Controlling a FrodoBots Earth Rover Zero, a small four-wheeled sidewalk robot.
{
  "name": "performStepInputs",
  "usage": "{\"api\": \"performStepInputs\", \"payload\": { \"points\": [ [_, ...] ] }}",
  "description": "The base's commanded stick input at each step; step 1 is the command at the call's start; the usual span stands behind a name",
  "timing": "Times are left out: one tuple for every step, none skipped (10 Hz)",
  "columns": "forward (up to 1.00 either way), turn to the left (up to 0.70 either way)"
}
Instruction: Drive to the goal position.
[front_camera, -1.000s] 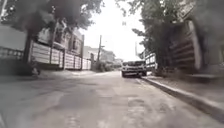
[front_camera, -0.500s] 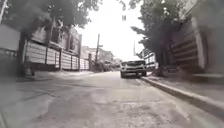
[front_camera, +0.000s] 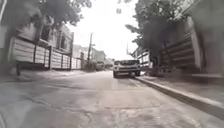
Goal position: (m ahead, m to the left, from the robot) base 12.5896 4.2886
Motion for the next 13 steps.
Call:
{"api": "performStepInputs", "payload": {
  "points": [
    [0.7,0.0],
    [0.7,0.0],
    [0.7,0.0],
    [0.7,0.0],
    [0.7,0.0],
    [0.7,0.0],
    [0.7,0.0],
    [0.7,0.0],
    [0.7,0.0],
    [0.7,0.0],
    [0.7,0.0],
    [0.7,0.0],
    [0.7,0.0]
  ]
}}
